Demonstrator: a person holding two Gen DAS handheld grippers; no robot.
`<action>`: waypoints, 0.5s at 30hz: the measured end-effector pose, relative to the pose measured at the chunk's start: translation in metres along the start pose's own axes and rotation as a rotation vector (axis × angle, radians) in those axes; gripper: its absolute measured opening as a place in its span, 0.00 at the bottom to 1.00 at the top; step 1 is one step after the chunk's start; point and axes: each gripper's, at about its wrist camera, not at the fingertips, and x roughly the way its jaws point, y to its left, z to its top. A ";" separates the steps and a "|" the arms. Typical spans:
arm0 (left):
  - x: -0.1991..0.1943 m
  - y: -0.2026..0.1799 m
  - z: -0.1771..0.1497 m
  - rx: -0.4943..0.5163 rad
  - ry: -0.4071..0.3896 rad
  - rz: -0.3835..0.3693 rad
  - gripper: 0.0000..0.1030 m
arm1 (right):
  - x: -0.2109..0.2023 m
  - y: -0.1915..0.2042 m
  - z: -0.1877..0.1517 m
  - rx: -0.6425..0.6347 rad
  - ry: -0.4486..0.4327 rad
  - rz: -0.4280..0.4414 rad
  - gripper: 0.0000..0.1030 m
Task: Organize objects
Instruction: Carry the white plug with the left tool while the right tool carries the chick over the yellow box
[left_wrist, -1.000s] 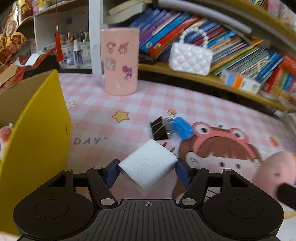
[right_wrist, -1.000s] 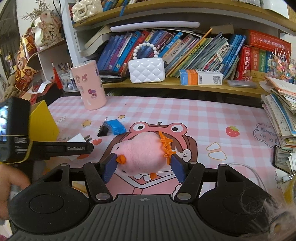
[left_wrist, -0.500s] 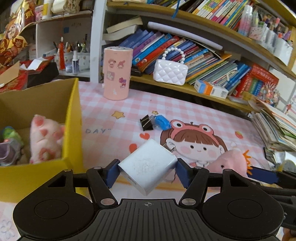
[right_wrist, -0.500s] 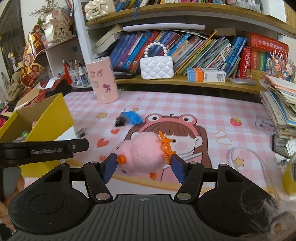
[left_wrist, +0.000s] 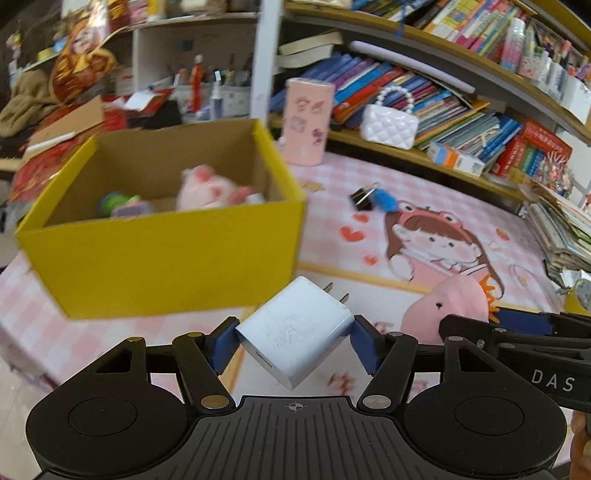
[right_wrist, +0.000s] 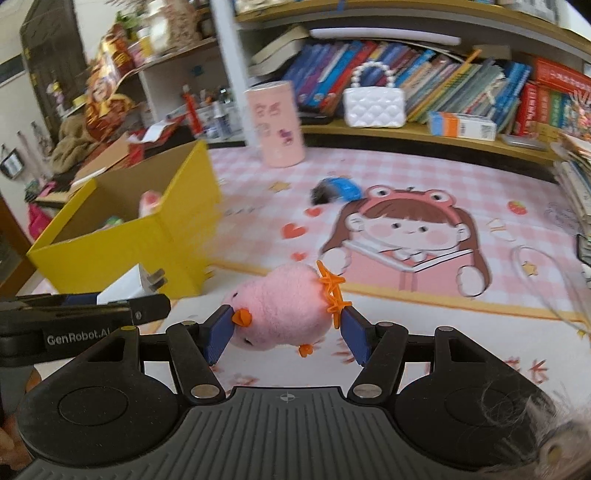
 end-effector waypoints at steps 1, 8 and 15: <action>-0.004 0.006 -0.003 -0.004 -0.001 0.004 0.63 | 0.000 0.006 -0.002 -0.006 0.004 0.007 0.59; -0.030 0.035 -0.018 -0.016 -0.012 0.026 0.63 | -0.005 0.053 -0.016 -0.047 0.017 0.055 0.59; -0.051 0.064 -0.030 -0.039 -0.021 0.051 0.63 | -0.012 0.084 -0.032 -0.067 0.024 0.067 0.59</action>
